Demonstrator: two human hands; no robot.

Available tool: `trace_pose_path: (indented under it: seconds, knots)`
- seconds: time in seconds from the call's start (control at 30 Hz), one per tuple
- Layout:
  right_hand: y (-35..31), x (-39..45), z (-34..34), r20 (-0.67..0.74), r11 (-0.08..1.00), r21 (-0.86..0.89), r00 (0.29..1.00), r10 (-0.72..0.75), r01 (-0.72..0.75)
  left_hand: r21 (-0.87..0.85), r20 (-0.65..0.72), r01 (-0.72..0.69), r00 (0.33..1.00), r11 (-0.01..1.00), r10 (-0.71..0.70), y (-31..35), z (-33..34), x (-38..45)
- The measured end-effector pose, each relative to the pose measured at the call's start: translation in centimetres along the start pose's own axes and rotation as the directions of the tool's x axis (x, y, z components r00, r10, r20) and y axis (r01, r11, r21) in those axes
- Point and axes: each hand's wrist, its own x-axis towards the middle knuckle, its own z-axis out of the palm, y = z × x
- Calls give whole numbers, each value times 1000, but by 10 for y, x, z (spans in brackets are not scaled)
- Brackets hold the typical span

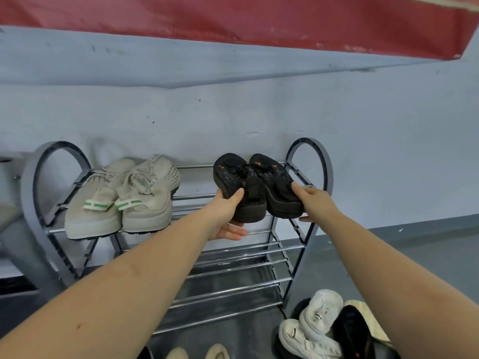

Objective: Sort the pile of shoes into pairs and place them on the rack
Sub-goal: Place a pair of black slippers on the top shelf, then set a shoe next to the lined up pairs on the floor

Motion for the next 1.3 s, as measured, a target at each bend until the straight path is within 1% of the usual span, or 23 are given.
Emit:
trace_pose_path:
  seconds: [0.07,0.1,0.13,0.17,0.2,0.23,0.3,0.37,0.4,0.43,0.47,0.5,0.57,0.7,0.83,0.9,1.0,1.13,1.3]
  knots:
    - [6,-13,8,-23,1000,1,1000,-15,15,25,-41,-1,999,1000,2,0,2,-9]
    - [10,-20,12,-38,1000,-16,999,-26,26,78,-66,-5,998,997,10,-1,3,-15]
    - [14,-26,15,-56,997,-60,997,-52,49,178,-101,-16,994,984,35,-3,4,-20]
    - [16,-35,17,-70,990,-121,994,-88,79,318,-141,-35,986,947,83,-6,5,-25]
    - [19,-44,18,-78,975,-194,988,-130,113,480,-176,-53,972,876,155,-9,6,-30]
    - [20,-54,18,-72,949,-281,983,-171,145,624,-197,-66,951,779,239,-13,7,-37]
    - [23,-76,17,-22,863,-463,971,-238,201,817,-180,-88,900,570,397,-21,11,-51]
    - [30,-96,14,41,762,-595,957,-288,255,926,-87,-122,853,357,515,-29,19,-65]
    - [35,-106,12,67,722,-636,952,-299,272,955,-22,-143,840,261,542,-34,25,-70]
    - [40,-115,9,90,688,-668,949,-302,283,968,43,-170,836,185,547,-38,30,-76]
    - [47,-123,6,112,655,-696,946,-305,294,969,102,-204,839,136,534,-43,37,-80]
    - [54,-130,4,130,627,-719,944,-302,300,964,155,-244,845,110,513,-47,43,-84]
    - [72,-145,-3,148,598,-749,951,-270,286,942,250,-325,850,89,464,-58,56,-88]
    - [116,-168,-20,151,581,-787,978,-143,207,924,334,-378,867,52,371,-90,82,-87]
    - [163,-179,-49,129,513,-850,992,-17,119,922,368,-387,882,5,294,-121,111,-81]
    - [179,-177,-66,98,481,-874,994,48,63,924,369,-382,894,0,255,-132,125,-75]
    - [191,-165,-90,45,483,-875,990,132,-25,923,378,-386,902,-5,206,-142,146,-62]
    - [204,-139,-117,60,415,-910,989,138,-3,912,407,-409,895,-30,184,-146,171,-38]
    - [232,-107,-135,83,373,-928,975,205,0,905,426,-425,898,-33,109,-158,196,-2]
